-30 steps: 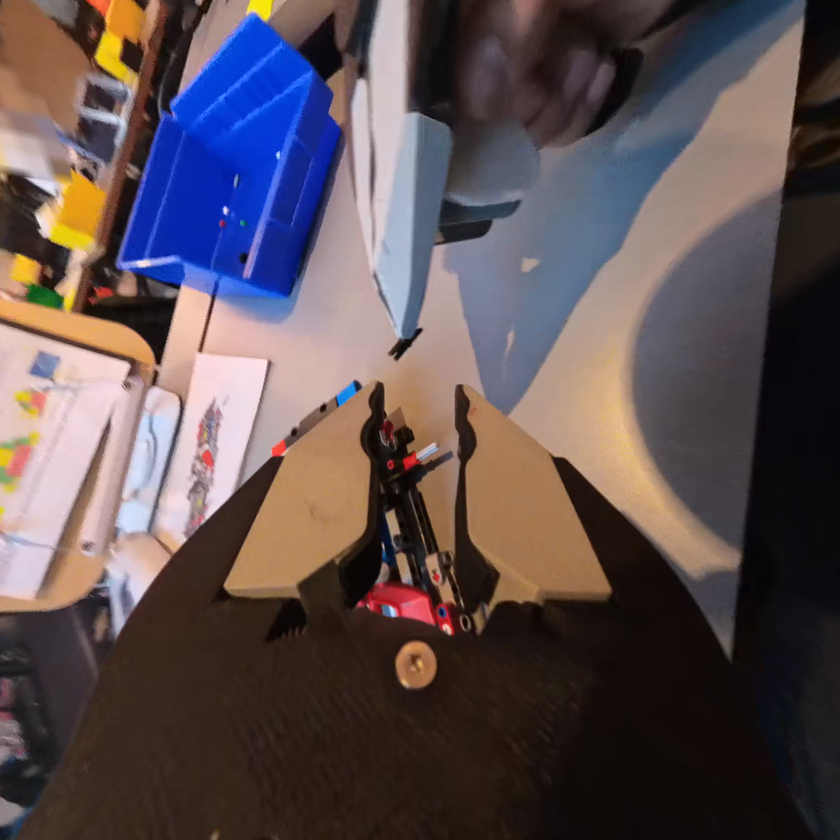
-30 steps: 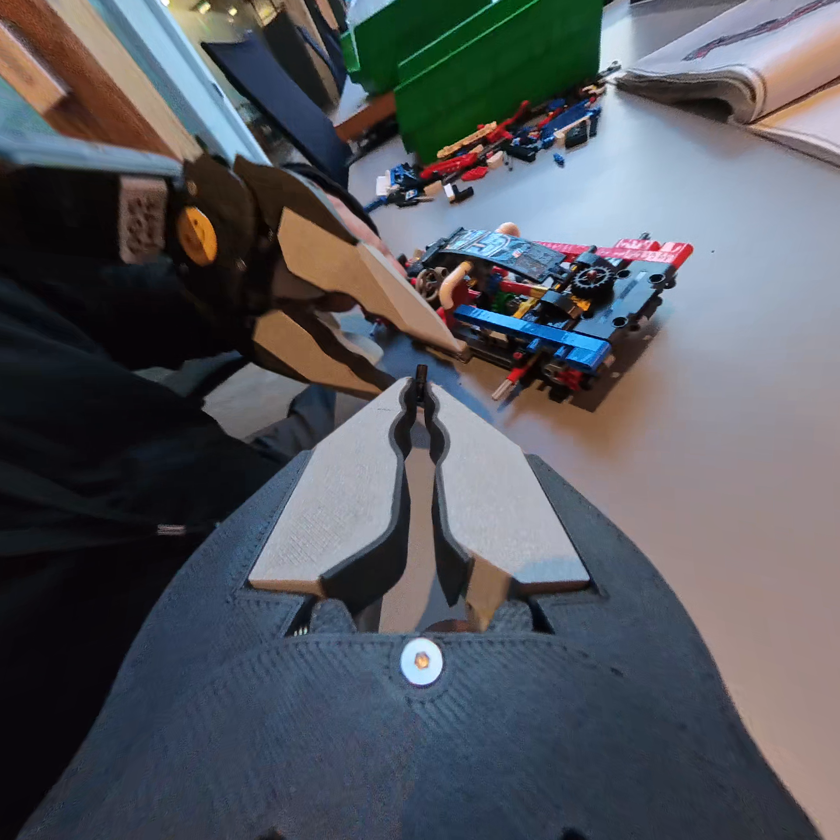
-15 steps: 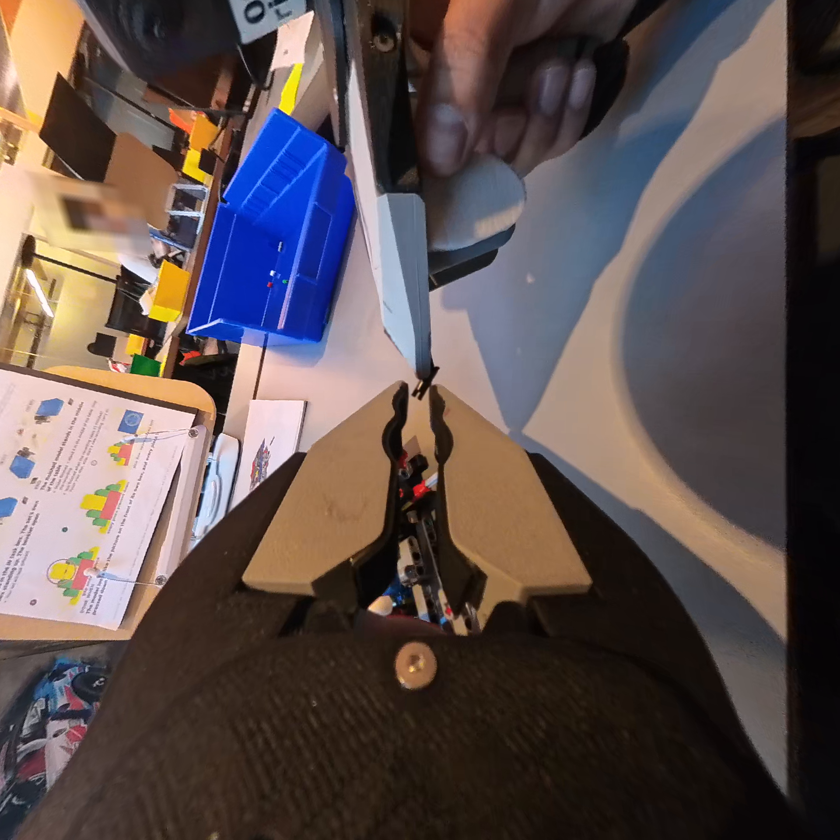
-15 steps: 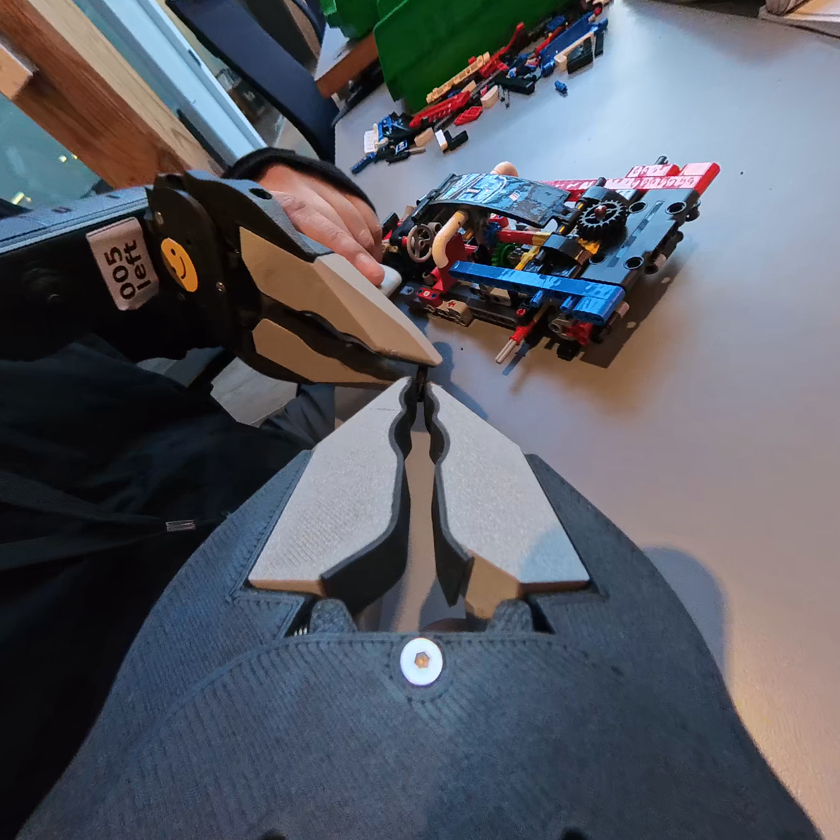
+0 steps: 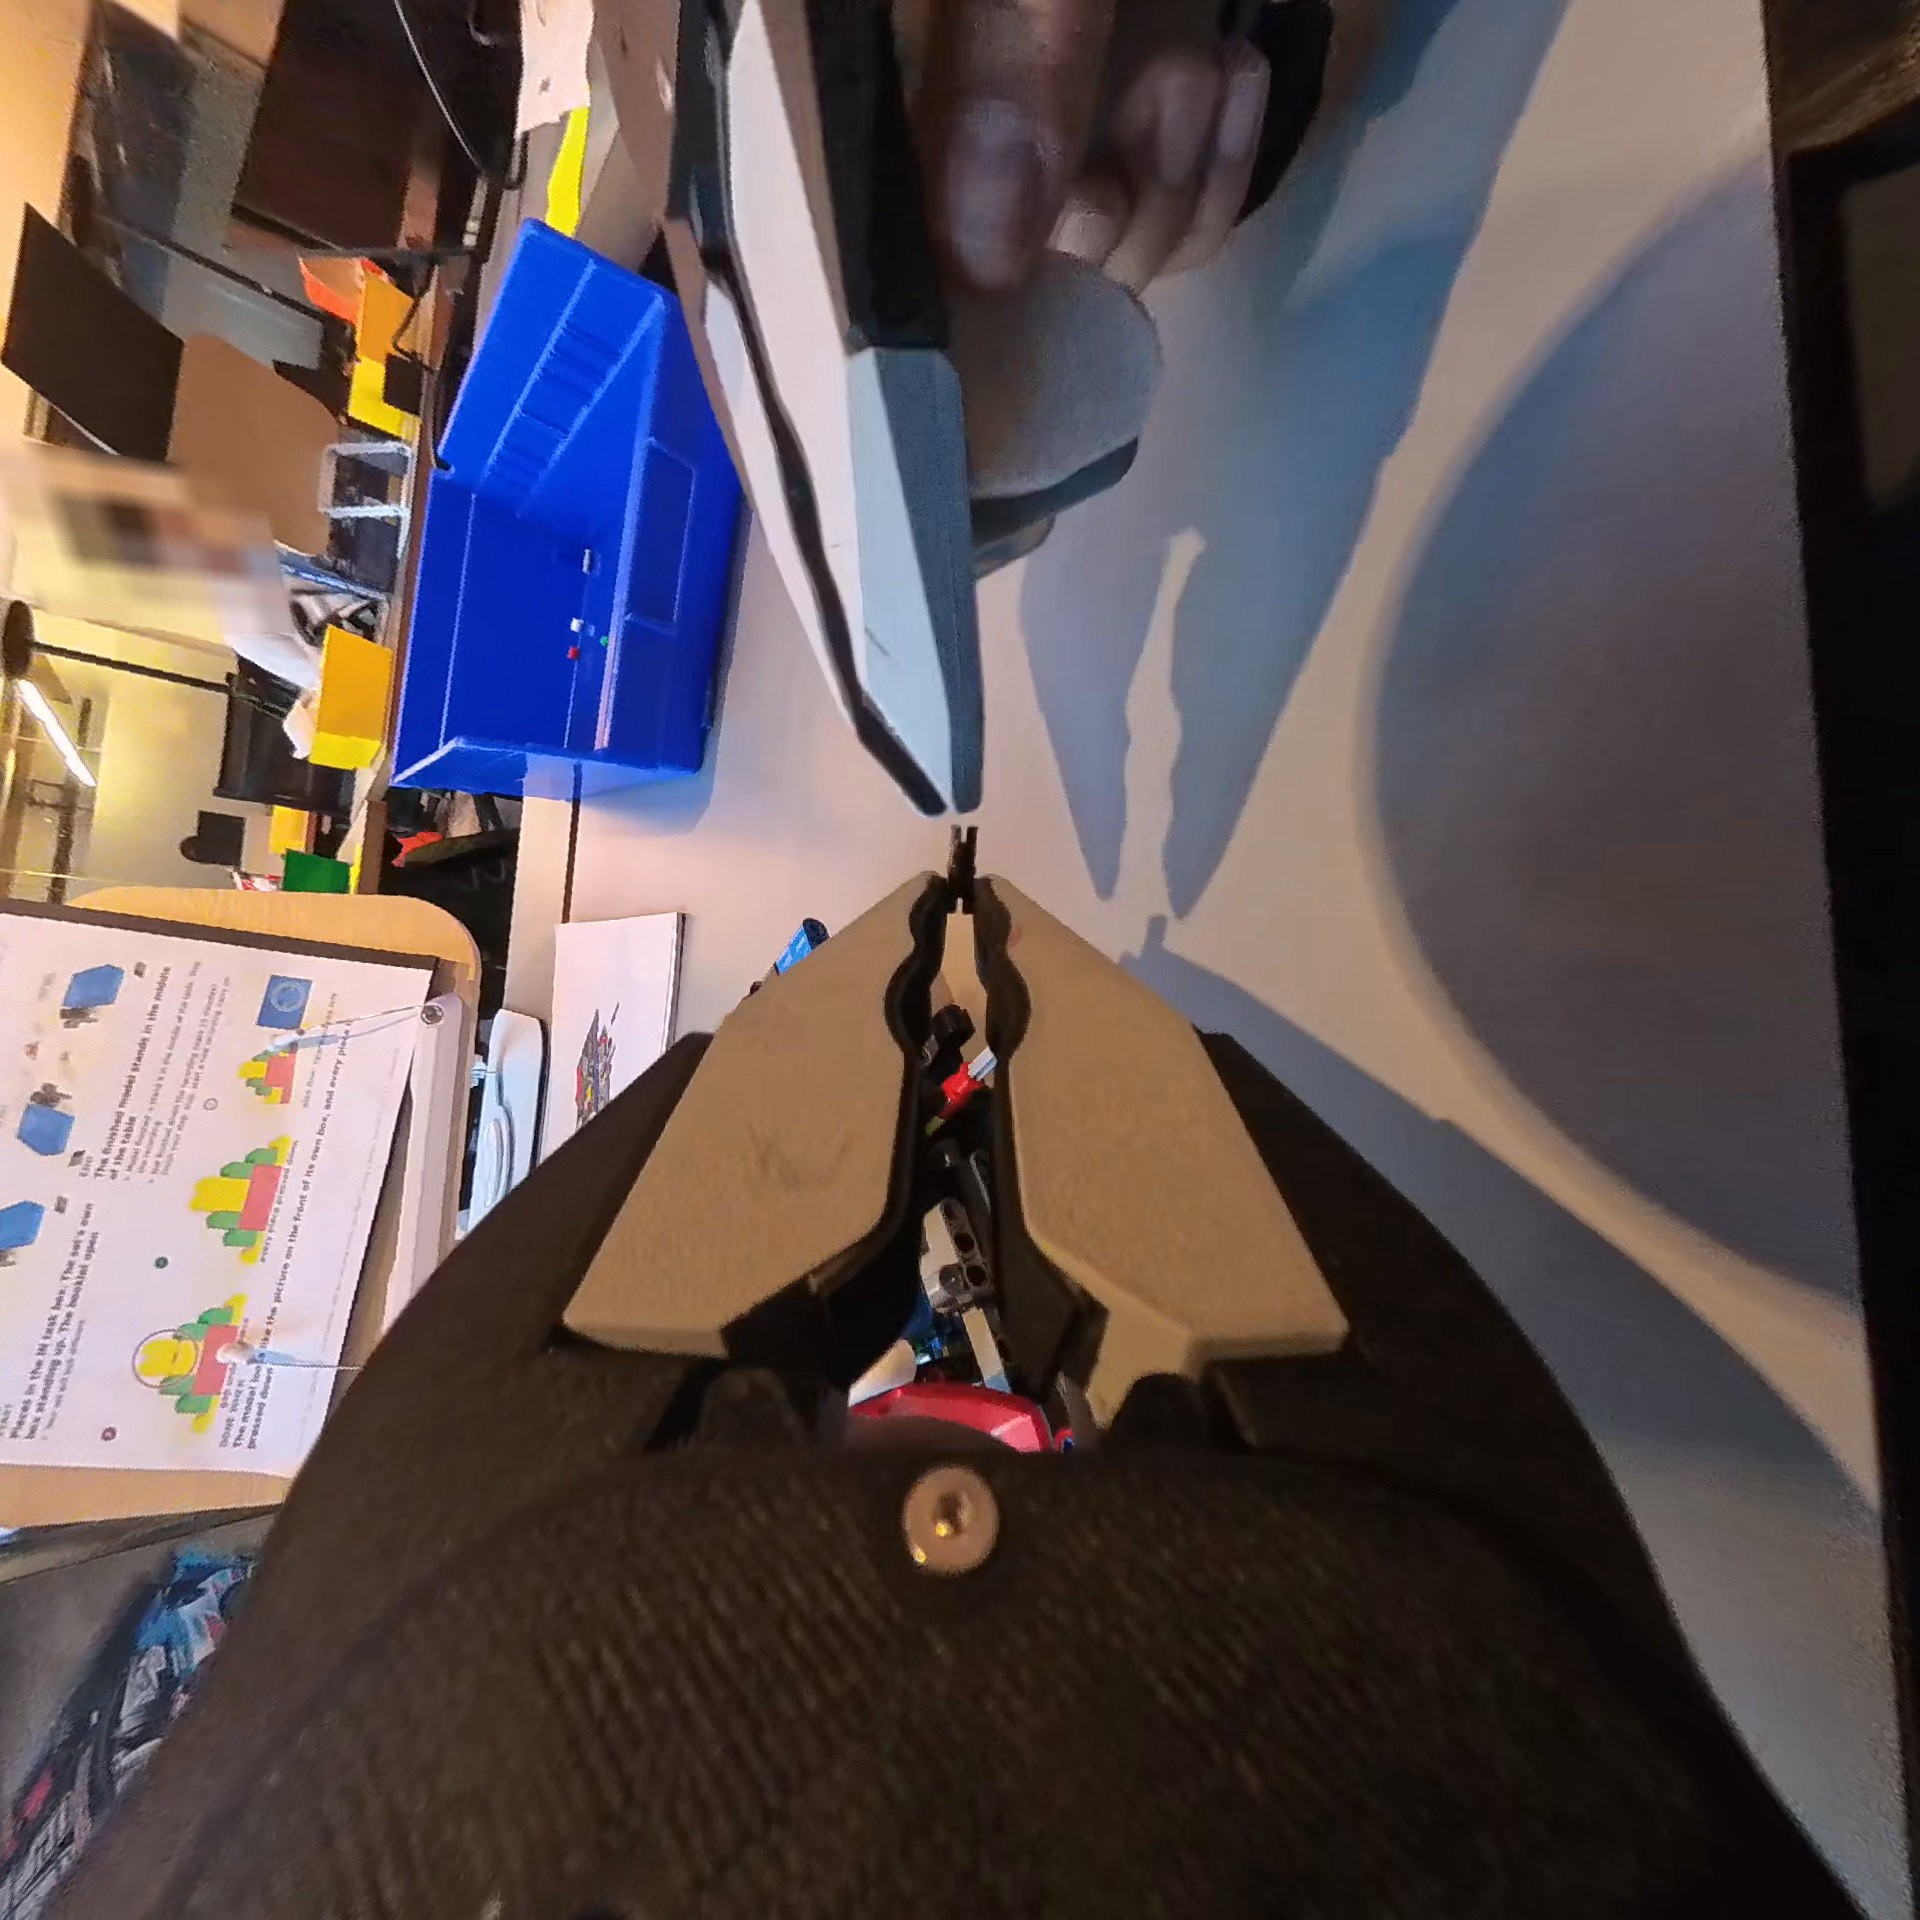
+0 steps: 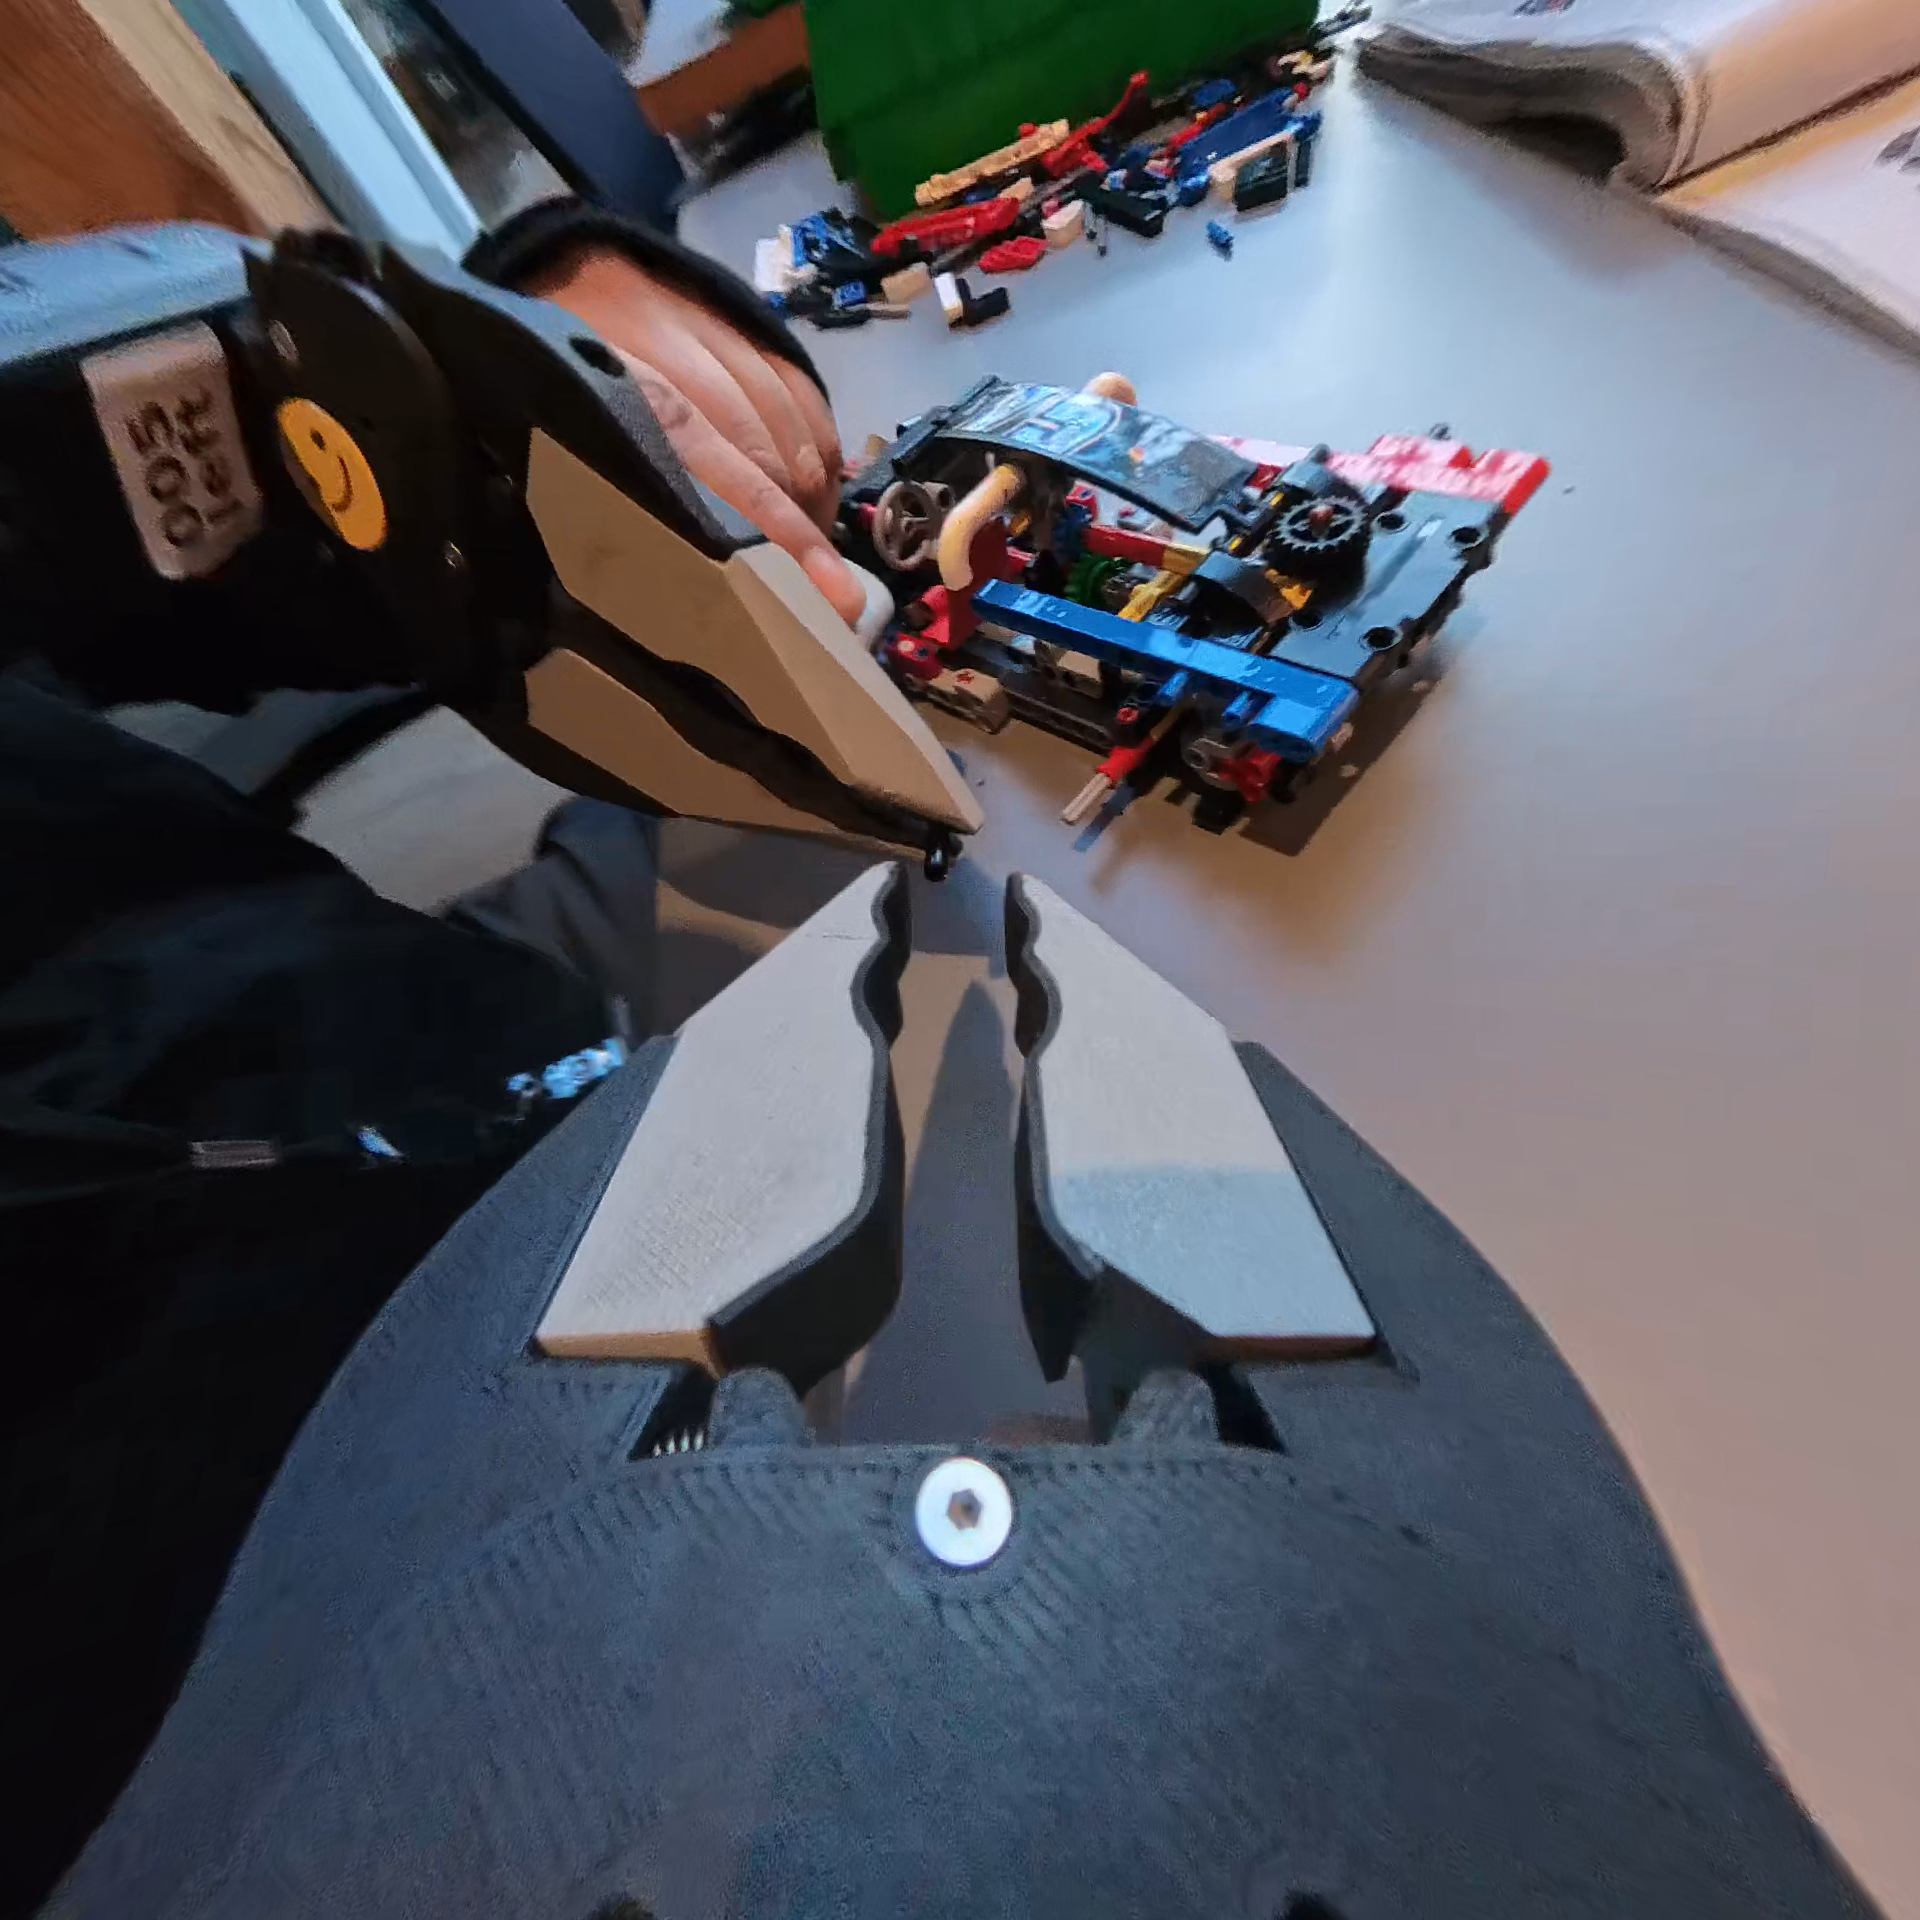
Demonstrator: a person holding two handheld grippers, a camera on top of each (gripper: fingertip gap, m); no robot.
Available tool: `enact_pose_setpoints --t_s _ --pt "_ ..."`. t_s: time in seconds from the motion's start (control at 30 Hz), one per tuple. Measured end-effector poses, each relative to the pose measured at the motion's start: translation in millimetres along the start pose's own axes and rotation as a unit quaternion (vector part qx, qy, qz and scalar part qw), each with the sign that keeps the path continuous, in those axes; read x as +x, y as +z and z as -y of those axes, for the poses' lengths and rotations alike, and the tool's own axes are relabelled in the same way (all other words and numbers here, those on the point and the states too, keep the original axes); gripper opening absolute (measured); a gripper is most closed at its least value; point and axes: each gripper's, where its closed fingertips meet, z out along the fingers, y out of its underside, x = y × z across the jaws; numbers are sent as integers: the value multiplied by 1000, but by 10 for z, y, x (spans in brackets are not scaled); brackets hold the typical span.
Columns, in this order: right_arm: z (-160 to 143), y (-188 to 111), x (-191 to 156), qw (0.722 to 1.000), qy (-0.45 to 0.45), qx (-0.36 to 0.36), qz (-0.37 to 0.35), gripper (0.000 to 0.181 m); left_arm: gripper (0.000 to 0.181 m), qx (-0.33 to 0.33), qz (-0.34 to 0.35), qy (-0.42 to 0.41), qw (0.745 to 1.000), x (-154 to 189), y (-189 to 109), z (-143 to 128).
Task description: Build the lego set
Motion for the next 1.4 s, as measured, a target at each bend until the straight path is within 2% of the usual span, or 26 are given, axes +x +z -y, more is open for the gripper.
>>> enact_pose_setpoints --t_s 0.23,0.37,0.5,0.63,0.8,0.97,1.4 --pt "15 70 -71 992 -109 -22 -55 5 2 3 -2 -20 1000 59 -29 39" --pt "27 72 -164 989 -139 -17 -46 0 2 11 10 -30 999 82 -112 69" --pt "47 7 -196 992 -123 -19 -33 13 2 12 11 -77 997 46 -202 -42" --pt "82 41 -240 990 -138 -18 -36 8 2 21 8 -85 996 45 -272 -12" --pt "19 152 -245 984 -165 -44 -50 4 2 22 4 -64 998 74 -235 42" --pt "30 142 -264 985 -164 -36 -46 1 2 27 -2 -61 998 64 -224 70" --pt "-90 184 -146 979 -179 -52 -78 1 2 -12 -53 -87 995 171 -64 -27"
